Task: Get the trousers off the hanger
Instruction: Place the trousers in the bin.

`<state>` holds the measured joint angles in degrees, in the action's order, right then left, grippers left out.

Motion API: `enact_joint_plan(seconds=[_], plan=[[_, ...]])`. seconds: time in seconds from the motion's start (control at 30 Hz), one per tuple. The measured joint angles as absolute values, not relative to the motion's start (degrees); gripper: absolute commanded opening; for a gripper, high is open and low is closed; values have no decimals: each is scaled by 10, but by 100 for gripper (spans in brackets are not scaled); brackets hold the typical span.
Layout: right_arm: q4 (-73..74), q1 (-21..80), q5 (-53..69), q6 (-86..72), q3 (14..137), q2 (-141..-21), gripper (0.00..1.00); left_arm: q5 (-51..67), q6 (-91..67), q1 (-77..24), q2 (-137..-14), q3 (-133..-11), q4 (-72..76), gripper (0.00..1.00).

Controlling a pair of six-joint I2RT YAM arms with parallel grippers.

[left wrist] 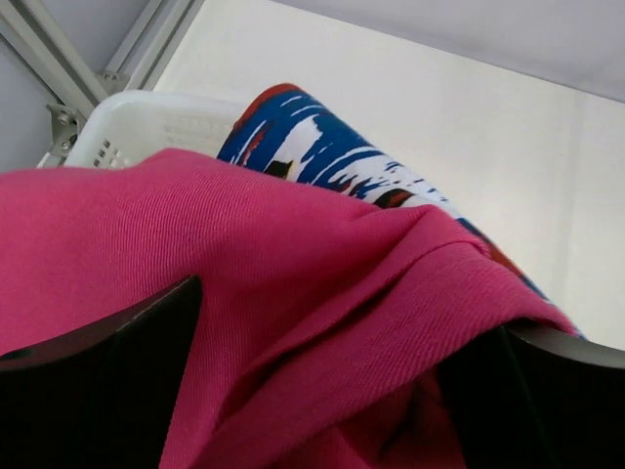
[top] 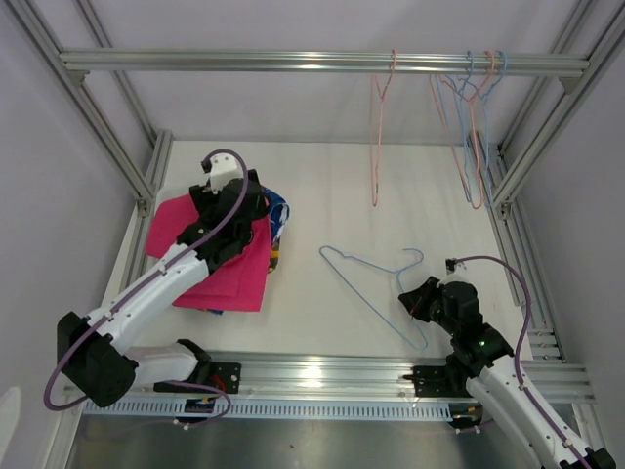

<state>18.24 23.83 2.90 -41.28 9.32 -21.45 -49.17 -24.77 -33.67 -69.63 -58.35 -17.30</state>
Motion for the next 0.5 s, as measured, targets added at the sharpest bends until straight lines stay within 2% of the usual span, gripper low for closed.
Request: enact_joint_plan(seconds=[0.2, 0.5], plan=[[182, 238, 32, -411, 93, -215, 0, -471, -237, -354, -664, -675, -264, 99], [181, 238, 36, -408, 93, -215, 0, -437, -183, -382, -592, -790, -299, 99]])
